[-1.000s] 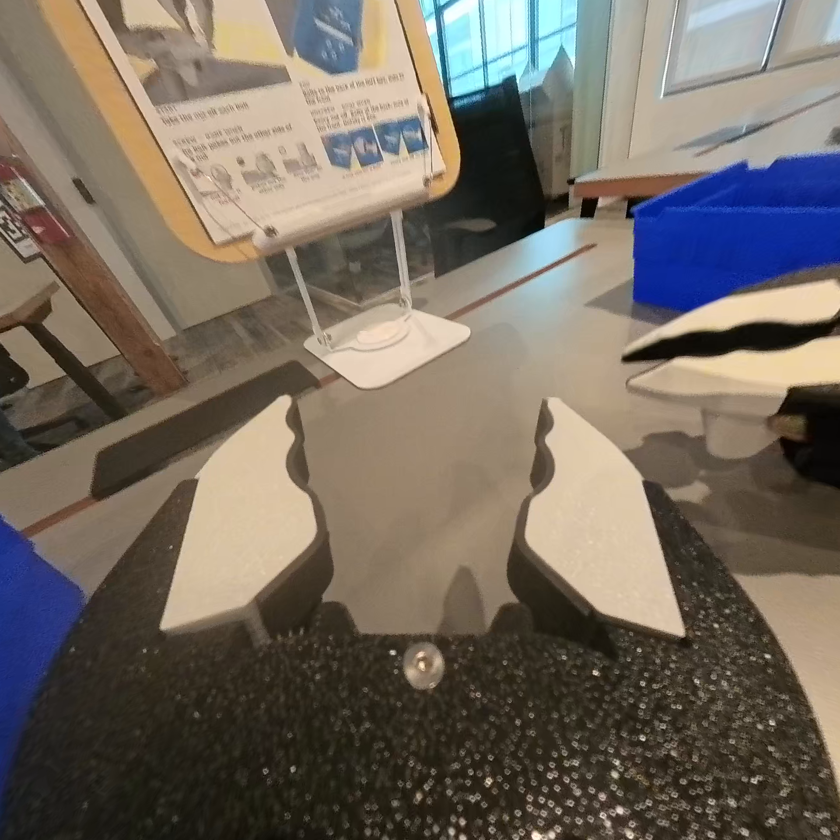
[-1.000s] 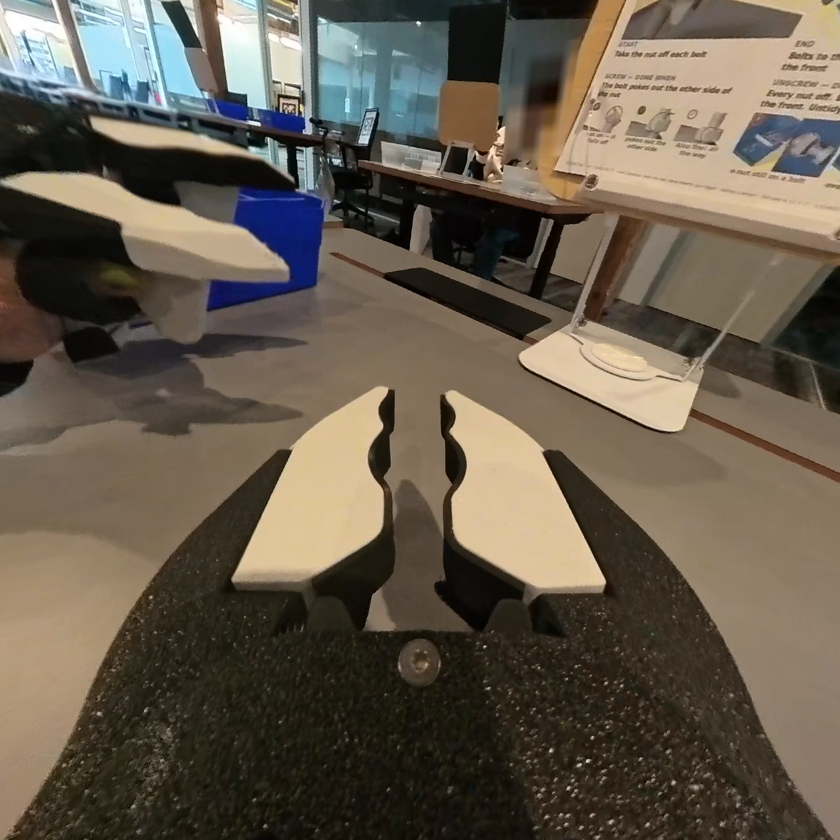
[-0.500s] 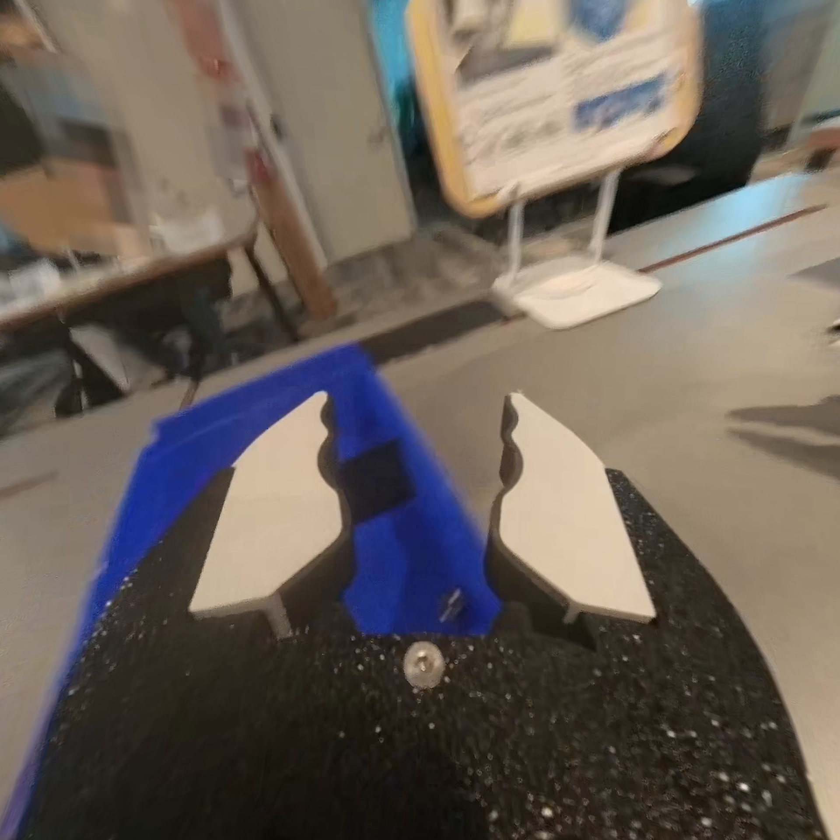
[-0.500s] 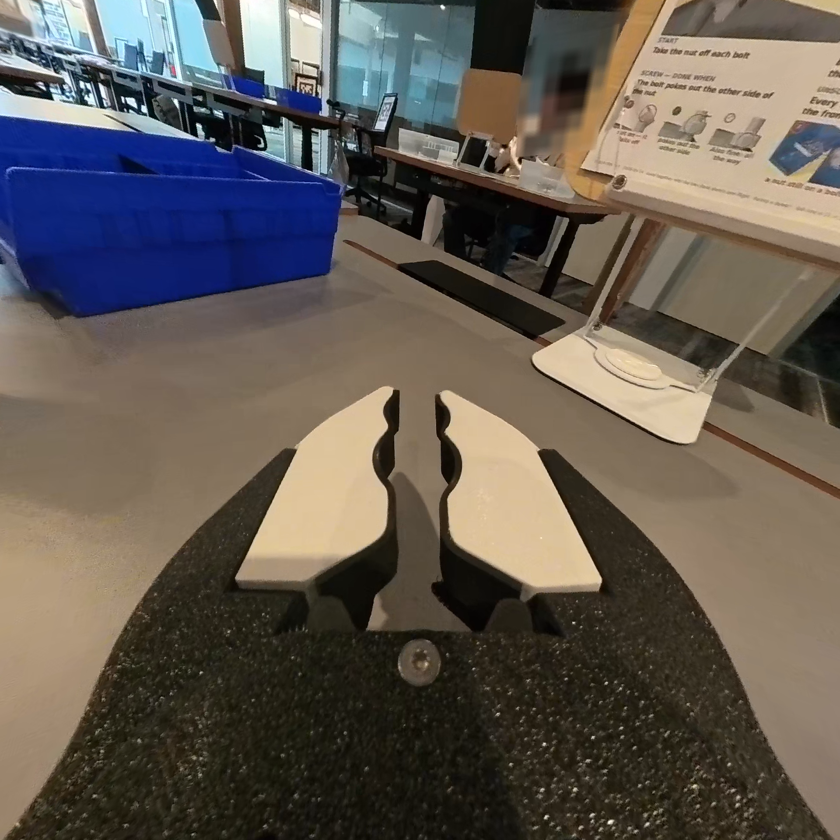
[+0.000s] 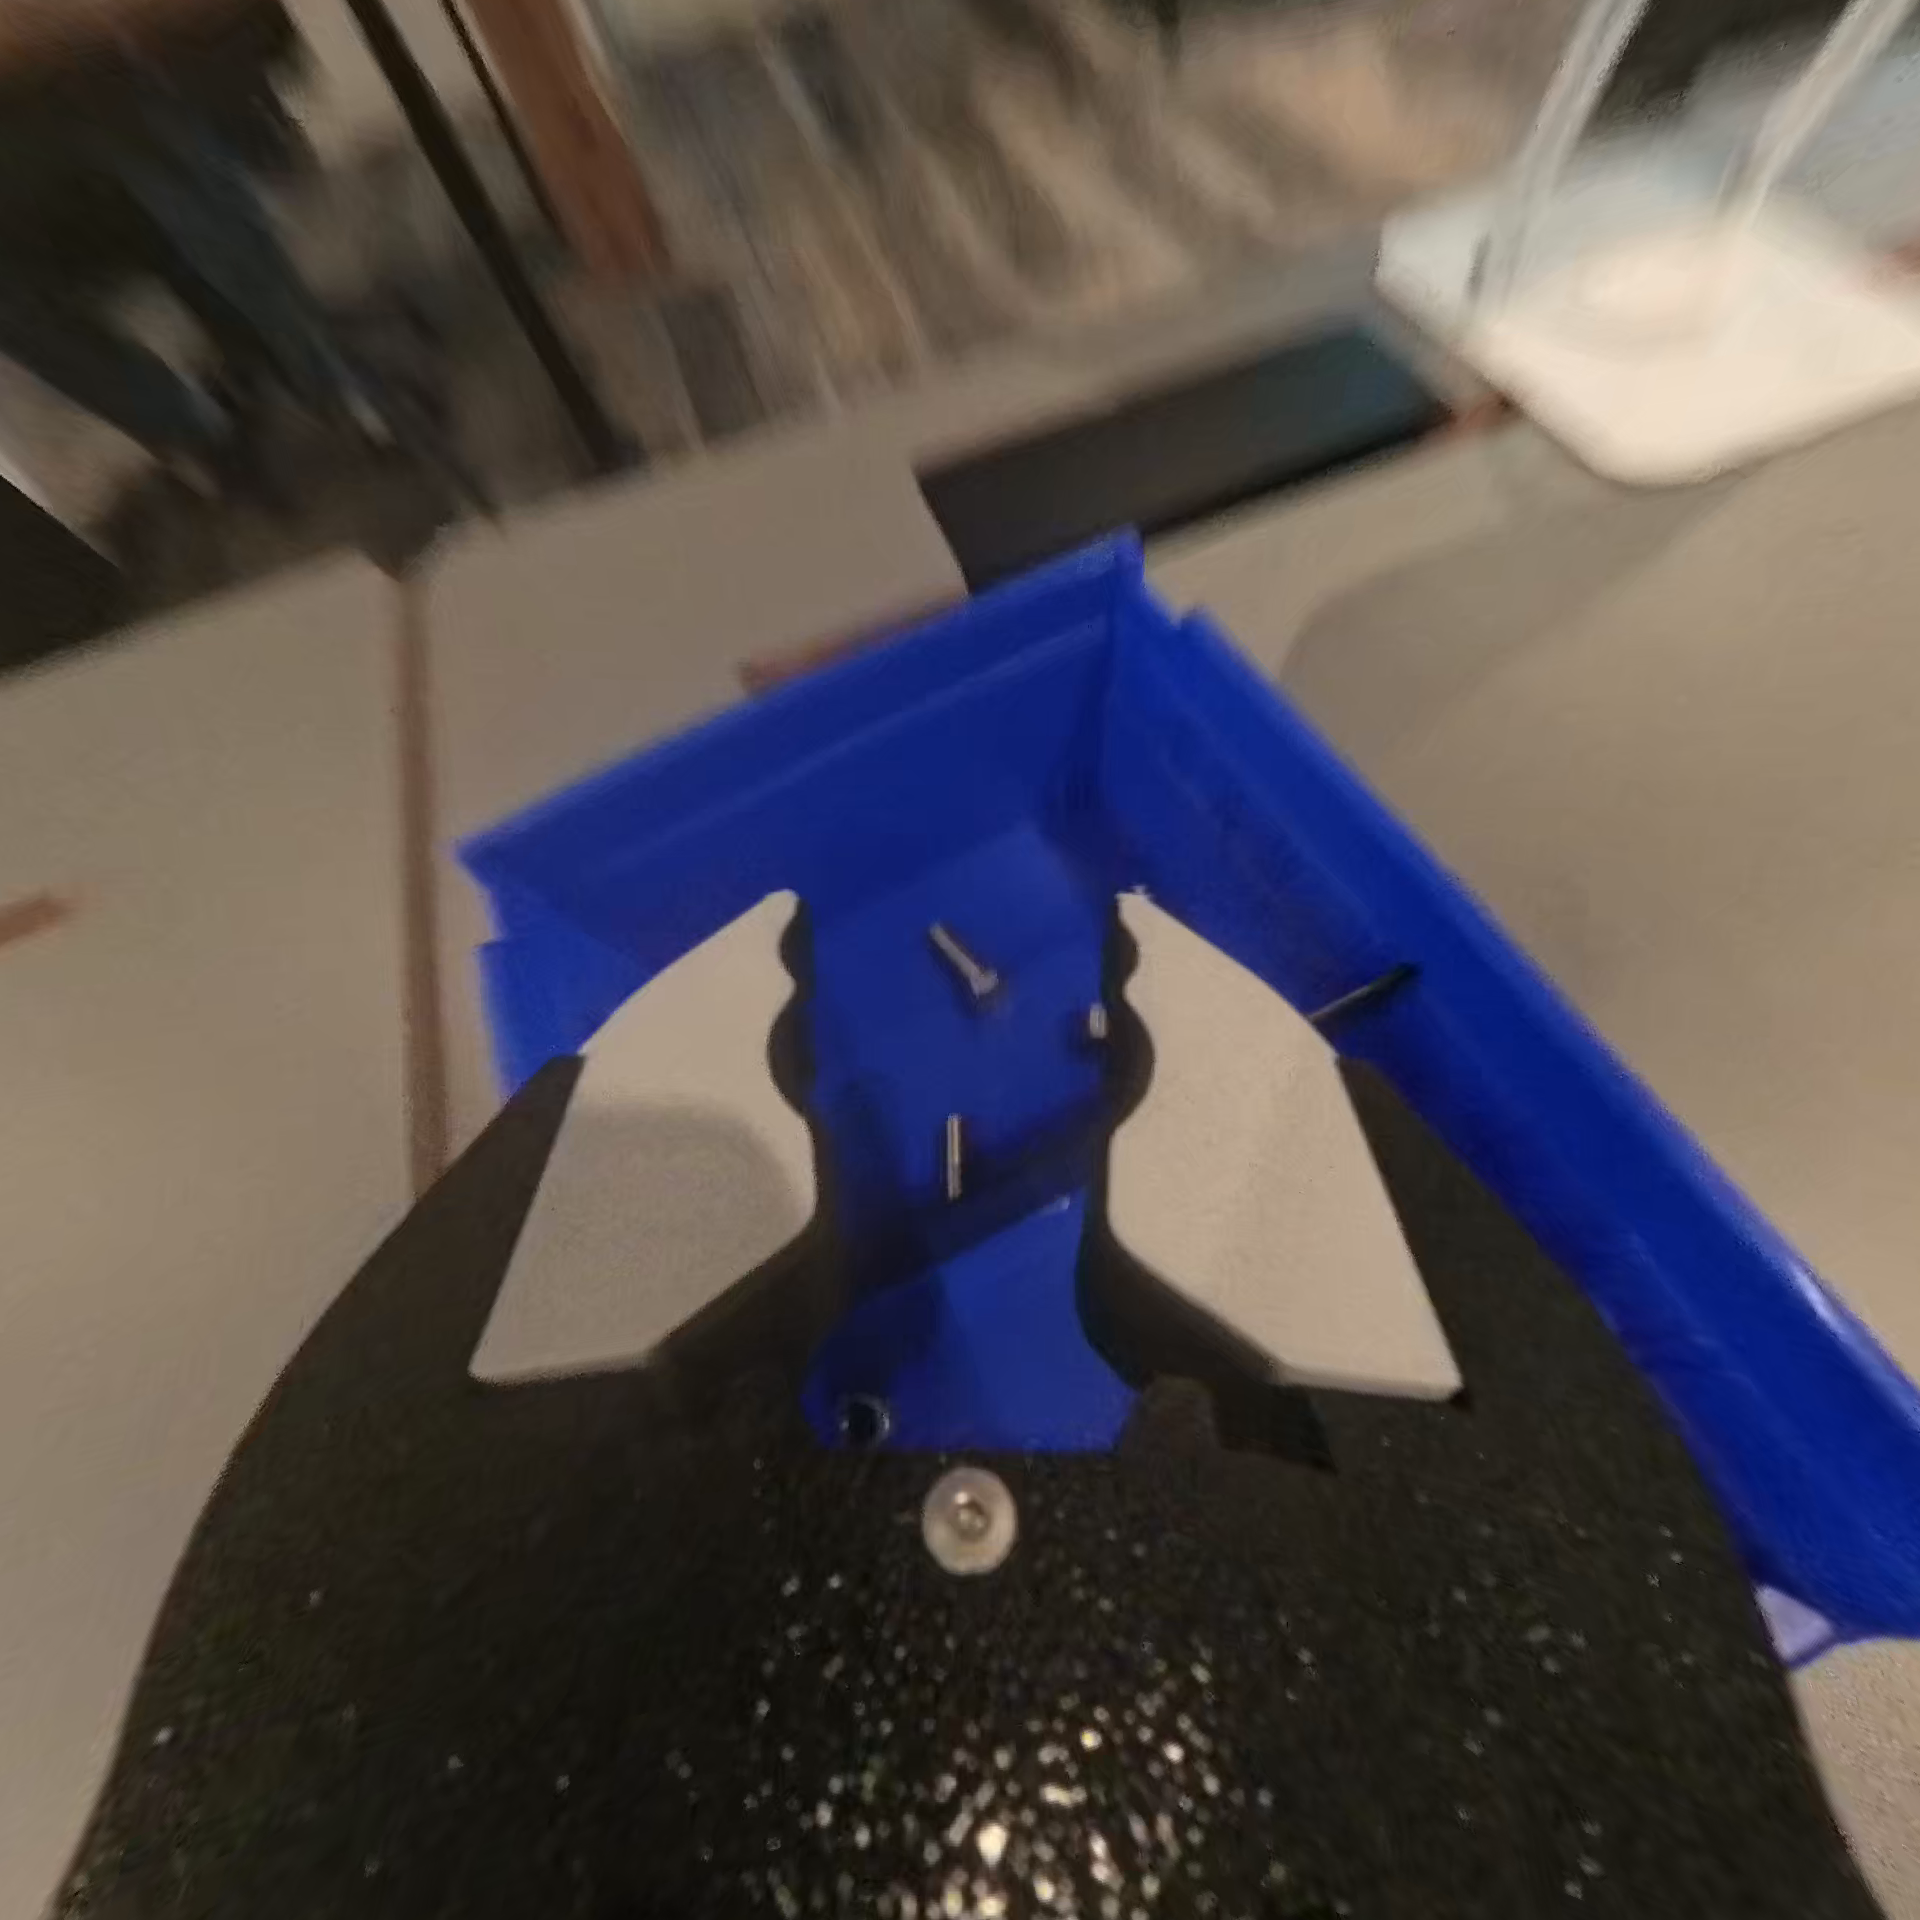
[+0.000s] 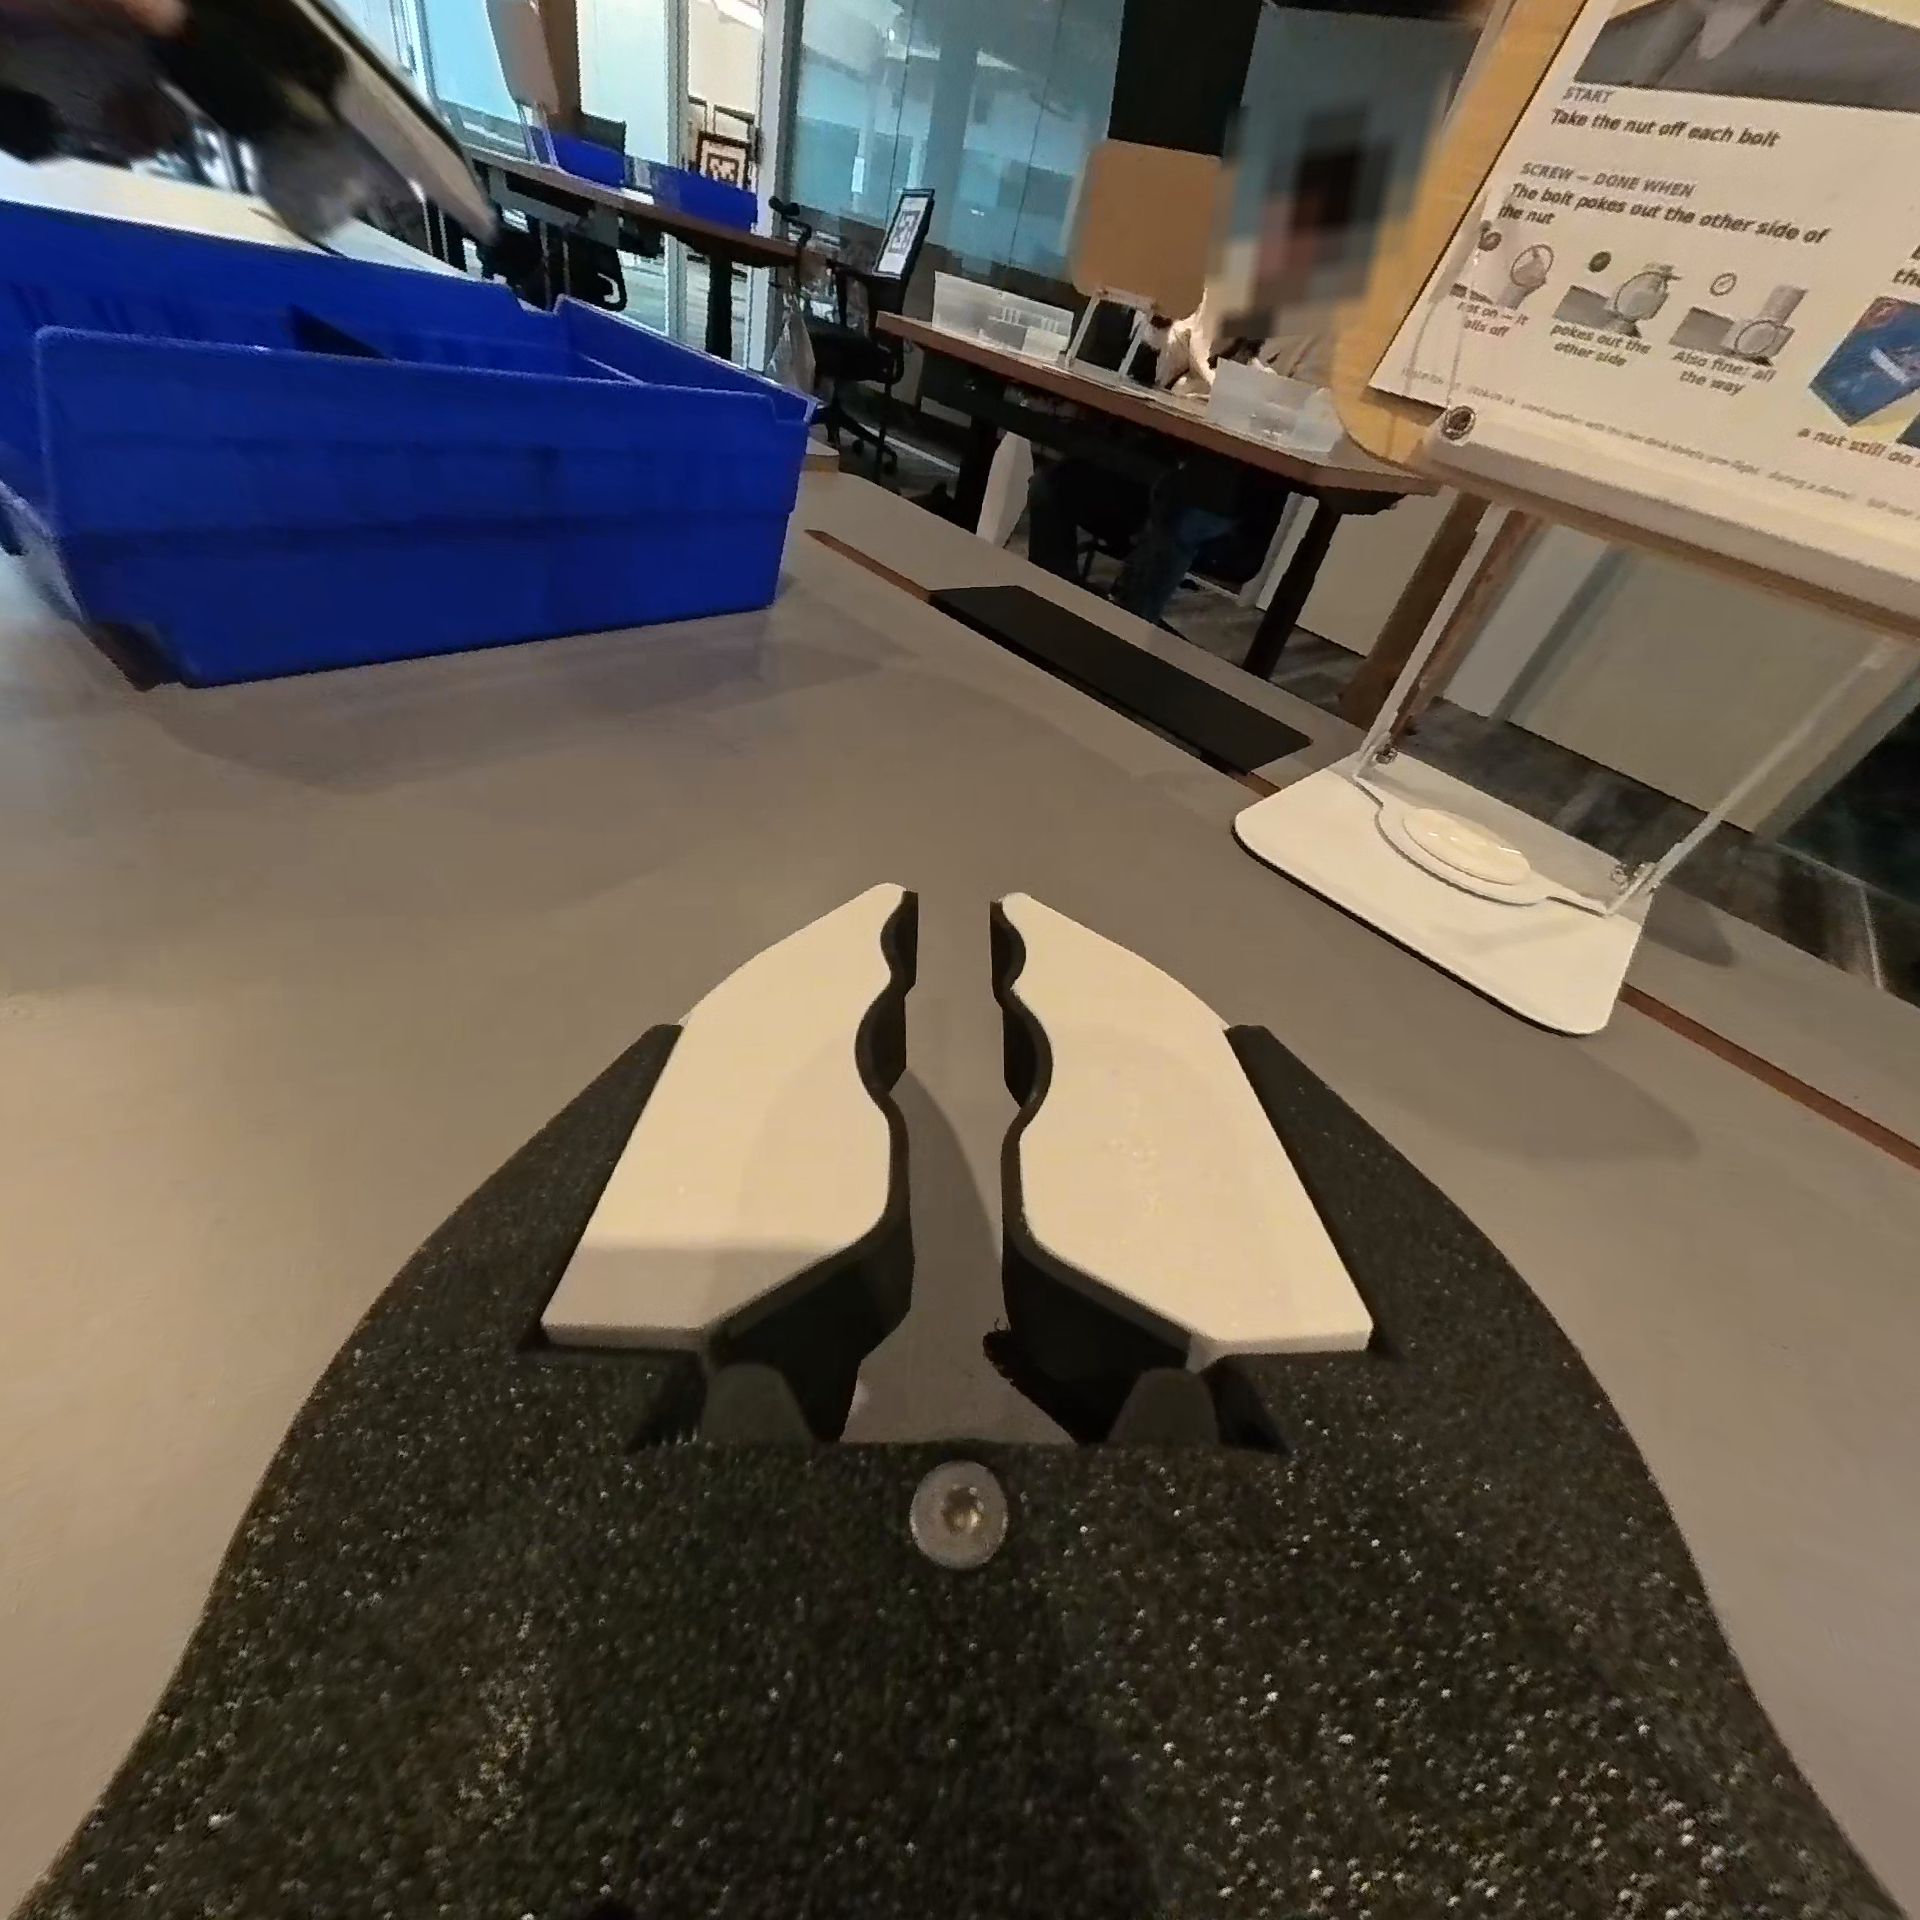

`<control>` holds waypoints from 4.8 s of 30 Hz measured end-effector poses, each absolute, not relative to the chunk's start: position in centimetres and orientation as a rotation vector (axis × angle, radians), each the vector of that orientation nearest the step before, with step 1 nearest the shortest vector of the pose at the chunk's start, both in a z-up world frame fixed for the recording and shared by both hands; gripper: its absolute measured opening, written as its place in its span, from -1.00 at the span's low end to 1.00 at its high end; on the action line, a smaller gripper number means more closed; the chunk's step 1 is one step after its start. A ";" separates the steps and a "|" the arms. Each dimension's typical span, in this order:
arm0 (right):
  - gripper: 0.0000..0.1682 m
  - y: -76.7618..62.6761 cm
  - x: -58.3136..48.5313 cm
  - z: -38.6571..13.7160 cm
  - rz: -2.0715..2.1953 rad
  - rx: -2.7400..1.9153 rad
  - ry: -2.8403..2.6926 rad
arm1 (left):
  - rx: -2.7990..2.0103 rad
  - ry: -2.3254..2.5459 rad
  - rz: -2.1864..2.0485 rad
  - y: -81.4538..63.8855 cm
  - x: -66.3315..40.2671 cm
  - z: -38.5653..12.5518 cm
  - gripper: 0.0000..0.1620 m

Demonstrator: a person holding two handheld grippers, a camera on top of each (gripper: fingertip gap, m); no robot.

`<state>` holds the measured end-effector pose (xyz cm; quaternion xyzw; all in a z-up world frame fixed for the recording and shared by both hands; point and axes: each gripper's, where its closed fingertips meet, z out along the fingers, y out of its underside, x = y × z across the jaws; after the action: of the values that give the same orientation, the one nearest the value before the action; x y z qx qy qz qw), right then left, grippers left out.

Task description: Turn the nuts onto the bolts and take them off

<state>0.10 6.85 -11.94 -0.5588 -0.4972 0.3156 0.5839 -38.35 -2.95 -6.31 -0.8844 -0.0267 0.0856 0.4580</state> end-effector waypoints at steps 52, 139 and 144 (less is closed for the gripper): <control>-0.91 8.4 1.7 -11.2 0.713 -1.356 -1.030 | -1.538 0.478 -0.163 0.5 -6.0 0.0 -0.88; -0.91 7.7 1.8 -11.3 0.789 -1.381 -1.025 | -3.236 -0.204 -0.068 -14.2 -31.6 -19.6 -0.63; -0.91 7.6 1.7 -11.3 0.792 -1.379 -1.030 | -3.246 -0.210 -0.076 -14.3 -31.4 -19.6 -0.68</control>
<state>1.70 7.64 -11.28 -0.5910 -0.4415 0.3392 0.5838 -31.43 -14.32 -19.57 -0.9961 -0.0643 -0.0232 -0.0562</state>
